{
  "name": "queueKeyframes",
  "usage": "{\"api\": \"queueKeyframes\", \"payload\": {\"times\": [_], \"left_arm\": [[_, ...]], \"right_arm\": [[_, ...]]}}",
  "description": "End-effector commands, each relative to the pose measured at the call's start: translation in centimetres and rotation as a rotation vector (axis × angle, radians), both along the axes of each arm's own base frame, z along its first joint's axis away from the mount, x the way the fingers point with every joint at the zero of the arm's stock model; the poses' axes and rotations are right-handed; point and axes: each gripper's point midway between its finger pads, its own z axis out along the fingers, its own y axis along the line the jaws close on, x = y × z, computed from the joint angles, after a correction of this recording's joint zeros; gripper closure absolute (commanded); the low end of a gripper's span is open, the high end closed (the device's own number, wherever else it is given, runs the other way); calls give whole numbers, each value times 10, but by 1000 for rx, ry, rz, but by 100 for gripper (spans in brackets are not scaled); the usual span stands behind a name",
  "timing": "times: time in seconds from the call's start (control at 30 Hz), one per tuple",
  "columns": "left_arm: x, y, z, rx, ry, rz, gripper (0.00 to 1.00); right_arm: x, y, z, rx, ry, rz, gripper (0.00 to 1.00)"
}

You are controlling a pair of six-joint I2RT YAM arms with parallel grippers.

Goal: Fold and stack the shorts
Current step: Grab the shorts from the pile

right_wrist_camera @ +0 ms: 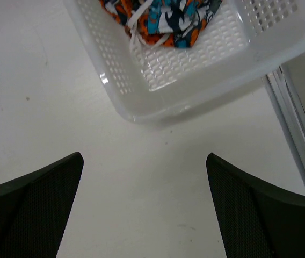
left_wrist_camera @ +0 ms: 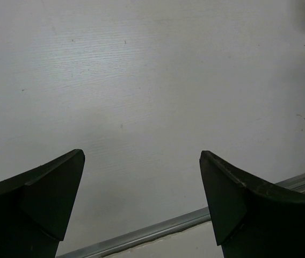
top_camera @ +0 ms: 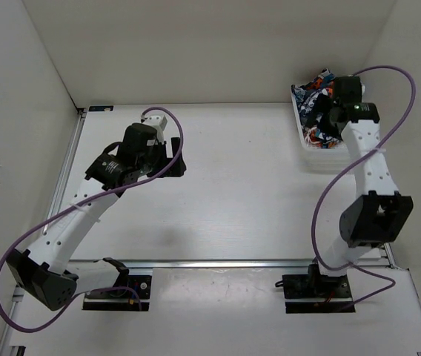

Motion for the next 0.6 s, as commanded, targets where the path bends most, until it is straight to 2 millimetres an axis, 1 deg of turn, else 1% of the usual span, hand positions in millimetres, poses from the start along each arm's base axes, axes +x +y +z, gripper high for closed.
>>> {"api": "queueKeyframes", "payload": {"times": [0.0, 0.03, 0.07, 0.1, 0.13, 0.17, 0.2, 0.23, 0.27, 0.3, 0.33, 0.37, 0.4, 0.43, 0.47, 0.5, 0.53, 0.57], "left_arm": [[0, -3, -2, -7, 9, -13, 0], [3, -4, -5, -1, 18, -13, 0], [5, -4, -9, 11, 25, -5, 0], [8, -3, -7, 22, 18, -4, 0], [11, -5, -14, 33, 37, -4, 0], [14, -4, -14, 45, 32, -3, 0], [16, -6, -13, 44, 31, -3, 0], [18, -6, -16, 49, 39, -3, 0], [20, -5, -21, 69, 45, -1, 0], [22, -4, -24, 81, 49, 8, 0], [23, -5, -20, 76, 42, 8, 0], [25, -6, -25, 84, 55, 8, 0], [26, -7, -31, 92, 68, 7, 0], [26, -7, -31, 92, 68, 7, 0], [28, -7, -34, 97, 77, 7, 0], [28, -6, -34, 104, 74, 15, 0], [29, -6, -37, 101, 84, 22, 0], [31, -7, -43, 109, 97, 22, 0]], "right_arm": [[50, -9, 18, 93, -97, -2, 0], [62, -18, 17, 121, -104, -7, 0], [71, -22, 15, 140, -96, -6, 0], [93, -33, 8, 169, -85, -46, 0], [106, -37, 5, 176, -90, -48, 0], [123, -37, -23, 221, -49, -40, 0], [132, -38, -27, 248, -54, -39, 0], [150, -40, -13, 272, -120, -26, 0], [163, -46, -36, 298, -101, -39, 0], [172, -53, -39, 315, -117, -46, 0], [187, -49, -29, 342, -177, -28, 0], [198, -56, -49, 356, -169, -40, 0], [207, -57, -54, 360, -185, -43, 3], [216, -63, -51, 361, -220, -38, 6], [230, -65, -67, 370, -233, -46, 8], [237, -62, -72, 392, -245, -36, 10], [245, -63, -66, 395, -280, -36, 12], [254, -62, -86, 422, -271, -49, 14]]}}
